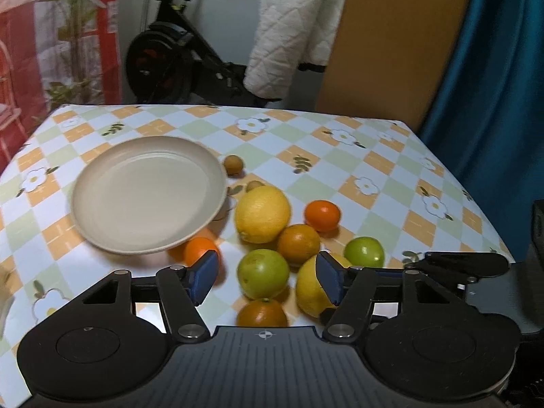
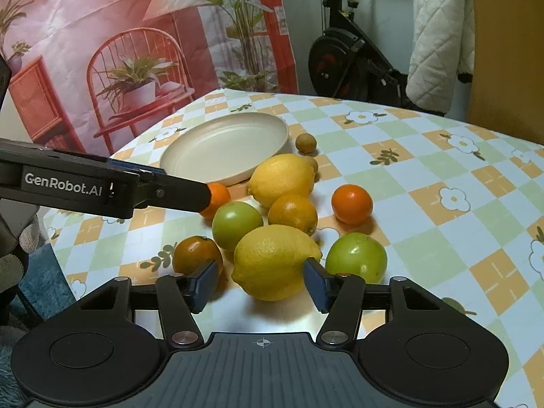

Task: Organize fruits
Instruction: 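Move the open left gripper toward the large yellow lemon beside the plate, then close the left gripper around the large yellow lemon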

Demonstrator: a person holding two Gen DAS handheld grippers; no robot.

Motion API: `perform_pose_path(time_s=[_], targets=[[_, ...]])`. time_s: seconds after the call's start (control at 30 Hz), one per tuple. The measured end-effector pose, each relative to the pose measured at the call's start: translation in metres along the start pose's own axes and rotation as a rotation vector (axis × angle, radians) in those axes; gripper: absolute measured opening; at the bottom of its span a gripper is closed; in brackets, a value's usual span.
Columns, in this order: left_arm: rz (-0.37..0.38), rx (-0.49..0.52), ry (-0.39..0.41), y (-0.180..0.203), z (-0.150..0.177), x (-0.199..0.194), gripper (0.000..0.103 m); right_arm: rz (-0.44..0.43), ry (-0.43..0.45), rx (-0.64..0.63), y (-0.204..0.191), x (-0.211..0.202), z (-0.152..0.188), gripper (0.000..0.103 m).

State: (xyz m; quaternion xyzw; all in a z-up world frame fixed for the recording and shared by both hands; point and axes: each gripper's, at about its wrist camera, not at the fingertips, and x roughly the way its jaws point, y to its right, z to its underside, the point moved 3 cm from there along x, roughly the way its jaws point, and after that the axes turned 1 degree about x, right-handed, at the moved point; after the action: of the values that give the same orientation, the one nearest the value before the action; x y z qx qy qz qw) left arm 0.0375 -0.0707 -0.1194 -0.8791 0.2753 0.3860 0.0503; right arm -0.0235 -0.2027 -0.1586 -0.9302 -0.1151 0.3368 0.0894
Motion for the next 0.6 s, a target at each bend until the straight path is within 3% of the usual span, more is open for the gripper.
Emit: perform_pose_path(time_s=[0.37, 0.47, 0.6], targets=[[0.06, 0.088, -0.053, 0.02, -0.003, 0.023, 0.065, 0.015, -0.018, 0.028, 0.005, 0.007, 0.003, 0.052], [0.1, 0.131, -0.046, 0.027, -0.004, 0.025, 0.054, 0.014, -0.022, 0.032, 0.006, 0.009, 0.004, 0.051], [0.125, 0.154, -0.079, 0.031, -0.001, 0.036, 0.047, 0.008, -0.017, 0.034, 0.007, 0.01, 0.005, 0.051]])
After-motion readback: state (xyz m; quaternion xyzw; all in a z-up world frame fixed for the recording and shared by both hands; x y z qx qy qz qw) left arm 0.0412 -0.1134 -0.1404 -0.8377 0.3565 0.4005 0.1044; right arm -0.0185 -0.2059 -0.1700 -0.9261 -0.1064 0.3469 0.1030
